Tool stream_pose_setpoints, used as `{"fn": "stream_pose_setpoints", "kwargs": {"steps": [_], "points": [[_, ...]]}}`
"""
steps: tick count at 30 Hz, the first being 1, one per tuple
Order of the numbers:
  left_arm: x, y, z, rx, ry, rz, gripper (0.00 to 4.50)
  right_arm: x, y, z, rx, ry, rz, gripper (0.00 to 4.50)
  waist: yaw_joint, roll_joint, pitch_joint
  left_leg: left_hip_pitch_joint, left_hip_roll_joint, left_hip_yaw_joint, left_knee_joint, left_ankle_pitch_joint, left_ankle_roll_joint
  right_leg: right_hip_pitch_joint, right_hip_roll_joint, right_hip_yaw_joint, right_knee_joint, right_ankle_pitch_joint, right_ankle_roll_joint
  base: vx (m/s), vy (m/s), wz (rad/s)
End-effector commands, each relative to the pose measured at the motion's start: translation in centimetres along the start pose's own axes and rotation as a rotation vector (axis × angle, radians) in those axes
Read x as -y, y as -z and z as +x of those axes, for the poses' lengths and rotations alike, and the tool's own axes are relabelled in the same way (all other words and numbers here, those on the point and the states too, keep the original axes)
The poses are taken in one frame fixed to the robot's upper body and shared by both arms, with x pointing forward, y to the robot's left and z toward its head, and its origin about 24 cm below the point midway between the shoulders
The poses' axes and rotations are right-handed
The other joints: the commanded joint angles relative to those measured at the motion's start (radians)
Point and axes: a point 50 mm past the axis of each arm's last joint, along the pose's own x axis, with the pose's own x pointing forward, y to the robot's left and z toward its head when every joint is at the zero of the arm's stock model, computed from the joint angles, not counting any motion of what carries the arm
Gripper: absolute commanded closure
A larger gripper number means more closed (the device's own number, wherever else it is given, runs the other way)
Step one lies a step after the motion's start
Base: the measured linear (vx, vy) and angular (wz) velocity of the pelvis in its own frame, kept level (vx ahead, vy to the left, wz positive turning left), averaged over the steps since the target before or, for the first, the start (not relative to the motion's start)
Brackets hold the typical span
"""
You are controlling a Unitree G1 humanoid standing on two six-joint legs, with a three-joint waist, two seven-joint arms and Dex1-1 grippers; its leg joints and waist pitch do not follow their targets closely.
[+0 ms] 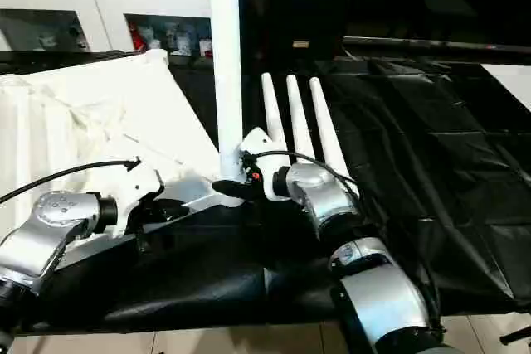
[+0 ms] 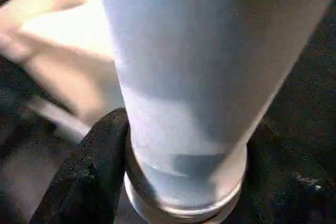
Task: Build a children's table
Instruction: Rotate leg to tighten
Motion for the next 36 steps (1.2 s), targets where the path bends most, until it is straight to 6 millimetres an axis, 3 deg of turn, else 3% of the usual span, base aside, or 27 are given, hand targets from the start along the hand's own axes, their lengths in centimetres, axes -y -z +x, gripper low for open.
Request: {"fn": "stream_pose_setpoints", "kwargs": {"steps": [1, 6, 7, 12, 13, 14, 15, 17, 18, 20, 21, 22, 25, 28, 36], "points": [[-0.7, 0.5, 1.2, -0.052, -0.151, -0.105, 4.5, 0.6, 2.0, 0.1, -0.065, 0.216, 0.153, 1.77, 0.004, 0.012, -0.047, 0.008, 0.025, -0.005, -0.068, -0.206, -0.016, 0.048, -0.09, 0.065, -0.093, -0.278, -0.152, 0.0, 0.0, 0.0], [-0.9, -1.1, 3.9, -0.063, -0.283, -0.19, 4.5, -0.5, 2.3, 1.4, -0.079, 0.383, 0.227, 1.77, 0.014, 0.011, -0.05, 0.017, 0.021, -0.005, -0.068, -0.235, -0.029, 0.04, -0.089, 0.067, -0.099, -0.322, -0.117, 0.0, 0.0, 0.0], [-0.4, -1.9, 4.9, -0.061, -0.279, -0.171, 4.5, -1.6, 1.8, 2.3, -0.074, 0.37, 0.204, 1.77, 0.019, 0.005, -0.053, 0.011, 0.021, -0.005, -0.068, -0.227, -0.022, 0.047, -0.09, 0.067, -0.093, -0.28, -0.115, 0.0, 0.0, 0.0], [-0.1, -2.3, 5.3, -0.068, -0.269, -0.133, 4.5, -2.6, 0.5, 3.1, -0.023, 0.307, 0.189, 1.77, 0.027, 0.008, -0.059, -0.001, 0.02, -0.004, -0.065, -0.171, -0.005, 0.054, -0.088, 0.066, -0.081, -0.163, -0.117, 0.0, 0.0, 0.0], [-0.1, -2.2, 5.2, -0.076, -0.27, -0.121, 4.5, -2.9, 0.0, 3.2, 0.007, 0.278, 0.199, 1.43, 0.029, 0.009, -0.06, -0.003, 0.021, -0.004, -0.064, -0.16, -0.001, 0.054, -0.089, 0.066, -0.079, -0.152, -0.117, 0.0, 0.0, 0.0], [-0.1, -2.2, 5.2, -0.076, -0.27, -0.121, 4.5, -2.9, 0.0, 3.2, 0.007, 0.278, 0.199, 1.43, 0.03, 0.01, -0.061, -0.003, 0.021, -0.004, -0.064, -0.159, -0.001, 0.053, -0.089, 0.066, -0.08, -0.151, -0.118, 0.0, 0.0, 0.0], [-0.1, -2.2, 5.2, -0.081, -0.272, -0.118, 4.5, -3.0, -0.2, 3.3, 0.017, 0.265, 0.208, 1.08, 0.03, 0.009, -0.06, -0.004, 0.021, -0.004, -0.063, -0.154, 0.001, 0.054, -0.089, 0.066, -0.079, -0.144, -0.12, 0.0, 0.0, 0.0], [-0.1, -2.3, 5.2, -0.073, -0.262, -0.106, 4.5, -3.0, -0.4, 3.4, 0.028, 0.254, 0.212, 0.95, 0.029, 0.016, -0.056, -0.005, 0.021, -0.005, -0.066, -0.188, -0.001, 0.052, -0.088, 0.064, -0.084, -0.189, -0.115, 0.0, 0.0, 0.0], [-0.1, -2.3, 5.2, -0.07, -0.259, -0.103, 4.5, -3.0, -0.4, 3.4, 0.03, 0.252, 0.211, 0.95, 0.026, 0.013, -0.056, -0.008, 0.021, -0.007, -0.069, -0.194, -0.003, 0.055, -0.089, 0.064, -0.087, -0.205, -0.107, 0.0, 0.0, 0.0], [0.0, -2.2, 5.1, -0.07, -0.254, -0.105, 4.5, -2.8, -0.6, 3.3, 0.039, 0.253, 0.204, 0.81, 0.009, 0.012, -0.057, -0.01, 0.022, -0.011, -0.069, -0.202, -0.009, 0.057, -0.089, 0.062, -0.086, -0.217, -0.108, 0.0, 0.0, 0.0], [0.0, -2.2, 5.0, -0.061, -0.241, -0.092, 4.5, -2.4, -1.0, 3.1, 0.062, 0.25, 0.196, 0.81, 0.006, 0.012, -0.057, -0.008, 0.022, -0.01, -0.069, -0.202, -0.007, 0.056, -0.089, 0.062, -0.087, -0.213, -0.112, 0.0, 0.0, 0.0], [0.0, -2.2, 4.9, -0.058, -0.239, -0.082, 4.5, -1.6, -1.5, 2.6, 0.096, 0.248, 0.189, 0.81, 0.003, 0.023, -0.057, -0.007, 0.022, -0.01, -0.067, -0.204, -0.004, 0.054, -0.089, 0.063, -0.088, -0.207, -0.122, 0.0, 0.0, 0.0], [-0.5, -2.0, 4.6, -0.059, -0.271, -0.072, 4.5, -0.3, -2.4, 1.5, 0.146, 0.22, 0.154, 0.81, 0.005, 0.017, -0.062, -0.011, 0.022, -0.007, -0.061, -0.15, 0.019, 0.061, -0.086, 0.064, -0.078, -0.105, -0.149, 0.0, 0.0, 0.0], [-1.5, -2.2, 4.2, -0.036, -0.311, -0.058, 3.93, 0.7, -2.5, 0.1, 0.17, 0.177, 0.098, 0.69, 0.009, 0.016, -0.063, -0.012, 0.02, -0.007, -0.057, -0.112, 0.044, 0.064, -0.084, 0.062, -0.073, -0.037, -0.157, 0.0, 0.0, 0.0], [-3.3, -3.8, 3.1, 0.056, -0.387, -0.093, 3.48, 1.2, -2.5, -2.0, 0.195, 0.143, 0.036, 0.69, 0.015, 0.017, -0.06, -0.008, 0.019, -0.007, -0.059, -0.137, 0.034, 0.063, -0.085, 0.061, -0.084, -0.109, -0.149, 0.0, 0.0, 0.0]]}}
